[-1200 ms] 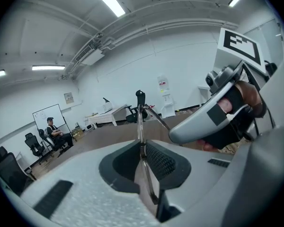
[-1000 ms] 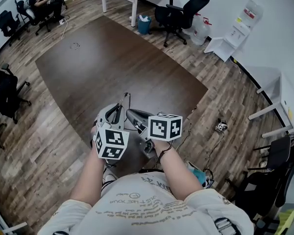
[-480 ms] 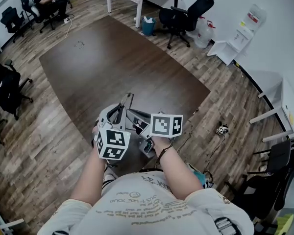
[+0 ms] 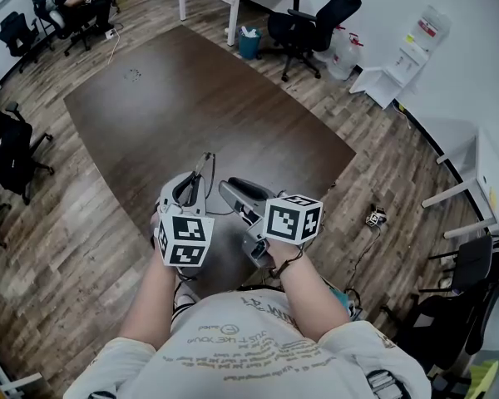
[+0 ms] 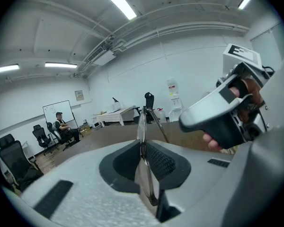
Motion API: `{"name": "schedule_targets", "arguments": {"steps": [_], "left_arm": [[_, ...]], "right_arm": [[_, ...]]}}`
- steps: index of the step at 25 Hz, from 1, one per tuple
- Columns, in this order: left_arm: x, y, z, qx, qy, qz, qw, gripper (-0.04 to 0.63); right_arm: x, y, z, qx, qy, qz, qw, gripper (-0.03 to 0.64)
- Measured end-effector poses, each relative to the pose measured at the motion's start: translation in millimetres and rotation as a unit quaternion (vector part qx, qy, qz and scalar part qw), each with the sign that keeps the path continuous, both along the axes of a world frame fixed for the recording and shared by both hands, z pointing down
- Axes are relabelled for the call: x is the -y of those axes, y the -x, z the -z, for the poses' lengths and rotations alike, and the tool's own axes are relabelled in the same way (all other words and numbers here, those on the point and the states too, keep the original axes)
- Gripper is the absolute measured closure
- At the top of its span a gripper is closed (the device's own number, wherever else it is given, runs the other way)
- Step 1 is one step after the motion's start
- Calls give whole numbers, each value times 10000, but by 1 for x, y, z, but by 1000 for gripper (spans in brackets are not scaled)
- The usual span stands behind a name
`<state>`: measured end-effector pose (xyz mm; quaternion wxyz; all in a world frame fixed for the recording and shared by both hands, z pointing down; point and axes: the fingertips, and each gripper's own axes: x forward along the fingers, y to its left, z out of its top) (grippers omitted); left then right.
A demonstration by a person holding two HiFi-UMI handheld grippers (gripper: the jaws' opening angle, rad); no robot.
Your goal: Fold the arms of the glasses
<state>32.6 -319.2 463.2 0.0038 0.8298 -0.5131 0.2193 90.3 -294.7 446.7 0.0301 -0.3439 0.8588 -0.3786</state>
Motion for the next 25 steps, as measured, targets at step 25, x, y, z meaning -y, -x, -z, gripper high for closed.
{"name": "schedule_targets", "arguments": {"steps": [25], "left_arm": [[2, 1, 23, -691, -164, 265, 9971, 546]], "right_arm": [[-33, -30, -76, 151, 1116, -148, 9935, 494]]}}
